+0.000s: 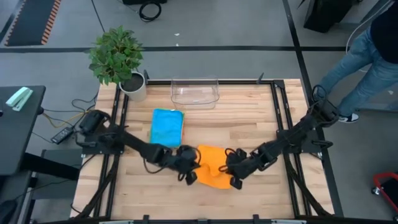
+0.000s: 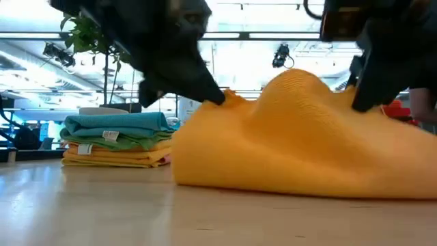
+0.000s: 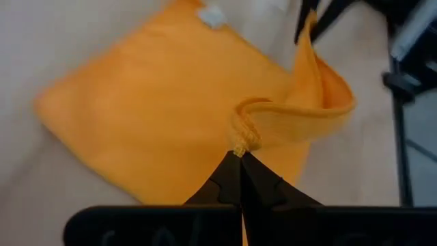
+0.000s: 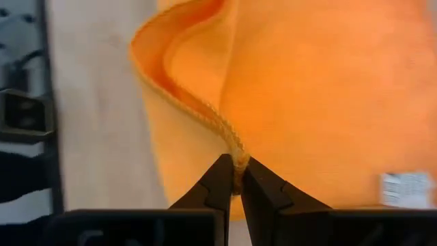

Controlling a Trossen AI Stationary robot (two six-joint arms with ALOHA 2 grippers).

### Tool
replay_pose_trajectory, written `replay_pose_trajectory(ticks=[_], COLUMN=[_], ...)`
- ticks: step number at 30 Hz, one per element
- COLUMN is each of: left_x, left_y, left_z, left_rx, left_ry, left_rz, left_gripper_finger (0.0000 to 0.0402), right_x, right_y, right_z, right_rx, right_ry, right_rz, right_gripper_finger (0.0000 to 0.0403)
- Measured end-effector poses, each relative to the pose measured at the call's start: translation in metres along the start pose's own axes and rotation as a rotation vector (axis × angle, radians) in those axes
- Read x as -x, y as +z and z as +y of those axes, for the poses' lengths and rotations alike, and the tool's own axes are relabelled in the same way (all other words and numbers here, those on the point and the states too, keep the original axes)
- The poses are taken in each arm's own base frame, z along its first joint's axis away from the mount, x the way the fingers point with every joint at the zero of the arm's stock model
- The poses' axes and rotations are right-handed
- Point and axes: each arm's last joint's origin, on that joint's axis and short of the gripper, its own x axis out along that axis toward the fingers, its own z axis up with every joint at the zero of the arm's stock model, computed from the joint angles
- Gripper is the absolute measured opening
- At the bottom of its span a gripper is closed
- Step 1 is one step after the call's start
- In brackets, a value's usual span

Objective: Fold microfiber towels
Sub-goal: Fold the orange microfiber cloth

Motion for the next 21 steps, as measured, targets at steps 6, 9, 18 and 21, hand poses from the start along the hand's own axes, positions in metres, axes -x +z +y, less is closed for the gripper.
replay_pose_trajectory(ticks=[6, 9, 18, 21], left_x=[-0.009, -0.011, -0.018, -0.019], left_y=[0.015, 0.021, 0.043, 0.049], left_z=[0.029, 0.043, 0.073, 0.081], left_rx=[-0.047, -0.088, -0.114, -0.109], left_ry=[0.094, 0.123, 0.162, 0.164], left_rz=[0.052, 0.096, 0.094, 0.091], left_gripper_finger=[0.0002, 0.0001, 0.0002, 0.0004], right_x=[-0.002, -0.001, 0.000, 0.000], right_y=[0.004, 0.003, 0.006, 0.007], right_z=[-0.019, -0.027, -0.042, -0.045], right_rx=[-0.064, -0.092, -0.196, -0.221], right_ry=[-0.128, -0.209, -0.344, -0.365], right_rz=[0.043, 0.046, 0.021, 0.023], right_gripper_finger=[0.0036, 0.0036, 0.0036, 0.0036])
